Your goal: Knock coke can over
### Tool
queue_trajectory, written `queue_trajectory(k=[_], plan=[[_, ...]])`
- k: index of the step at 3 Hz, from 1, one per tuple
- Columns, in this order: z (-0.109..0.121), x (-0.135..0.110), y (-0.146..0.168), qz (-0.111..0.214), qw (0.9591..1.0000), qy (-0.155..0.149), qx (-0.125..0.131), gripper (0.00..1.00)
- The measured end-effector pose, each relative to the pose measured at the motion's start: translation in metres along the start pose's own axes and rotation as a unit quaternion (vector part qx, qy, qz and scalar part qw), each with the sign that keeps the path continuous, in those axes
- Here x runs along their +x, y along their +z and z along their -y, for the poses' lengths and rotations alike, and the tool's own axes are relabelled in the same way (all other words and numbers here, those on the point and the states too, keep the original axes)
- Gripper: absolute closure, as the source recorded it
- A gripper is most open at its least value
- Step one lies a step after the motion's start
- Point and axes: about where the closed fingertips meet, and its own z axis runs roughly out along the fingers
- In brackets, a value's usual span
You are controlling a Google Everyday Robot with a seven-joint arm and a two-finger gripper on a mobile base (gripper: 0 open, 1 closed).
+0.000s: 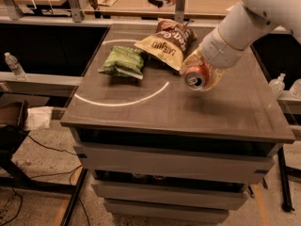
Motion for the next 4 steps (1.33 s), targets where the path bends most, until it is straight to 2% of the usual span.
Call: queue_trajectory(k=[1,2,3,4], plan=[[-0.005,0.001,0.007,-0.007,0.9993,0.009,-0.035,1.0],[-0.01,0.001,0.015,-0.029,0.9975,0.01,-0.064,1.0],[-0.008,0.0,0.019,-0.053,0.9959,0.014,-0.072,0.82],[-0.006,-0.003,0.023,-0.064,0.9951,0.019,-0.074,0.59]])
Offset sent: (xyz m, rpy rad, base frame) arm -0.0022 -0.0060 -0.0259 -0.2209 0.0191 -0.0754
